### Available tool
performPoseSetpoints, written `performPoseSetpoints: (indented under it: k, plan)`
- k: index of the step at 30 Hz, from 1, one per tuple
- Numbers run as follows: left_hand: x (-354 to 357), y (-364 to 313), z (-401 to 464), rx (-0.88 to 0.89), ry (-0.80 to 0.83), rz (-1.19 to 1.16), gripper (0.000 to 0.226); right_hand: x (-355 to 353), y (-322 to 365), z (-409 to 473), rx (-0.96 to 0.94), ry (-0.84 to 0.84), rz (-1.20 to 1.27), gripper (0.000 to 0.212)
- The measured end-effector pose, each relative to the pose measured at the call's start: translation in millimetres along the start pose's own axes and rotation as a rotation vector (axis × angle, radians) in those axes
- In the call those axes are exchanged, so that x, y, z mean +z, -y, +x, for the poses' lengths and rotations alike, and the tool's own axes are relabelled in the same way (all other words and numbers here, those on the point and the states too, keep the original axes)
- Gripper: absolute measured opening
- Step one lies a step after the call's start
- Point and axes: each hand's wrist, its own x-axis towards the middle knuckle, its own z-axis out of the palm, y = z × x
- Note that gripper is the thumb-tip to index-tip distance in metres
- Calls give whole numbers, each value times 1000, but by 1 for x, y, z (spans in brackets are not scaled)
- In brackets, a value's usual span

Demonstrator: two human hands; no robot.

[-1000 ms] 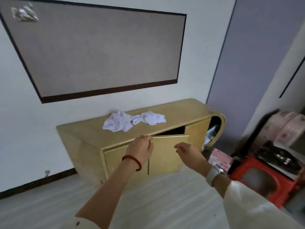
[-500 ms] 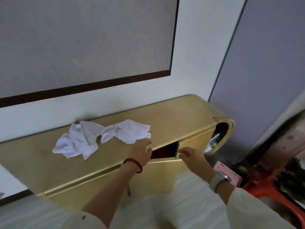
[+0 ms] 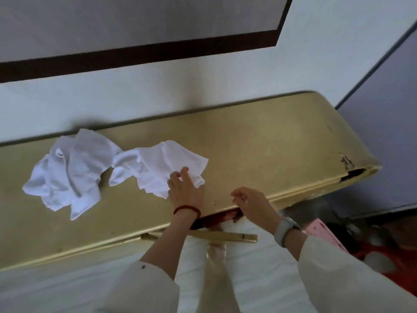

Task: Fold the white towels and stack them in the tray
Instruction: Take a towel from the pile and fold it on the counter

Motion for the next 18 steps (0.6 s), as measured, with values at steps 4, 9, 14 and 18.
performPoseSetpoints:
  k: [4,9,14,18]
  plan:
    - [0,-9,46,10,20,-77,24,-16,6,51,-8,85,-74,28]
    - [-65,-43,99,136,144,-465,18,-31,54,111,-196,232,-141,68]
    - [-136,-90,132,251,48,-620,12,-63,126,154,-416,138,-40,35]
    - [-180,-119,151,296,-86,-580,8,-108,162,181,-507,-49,14,19]
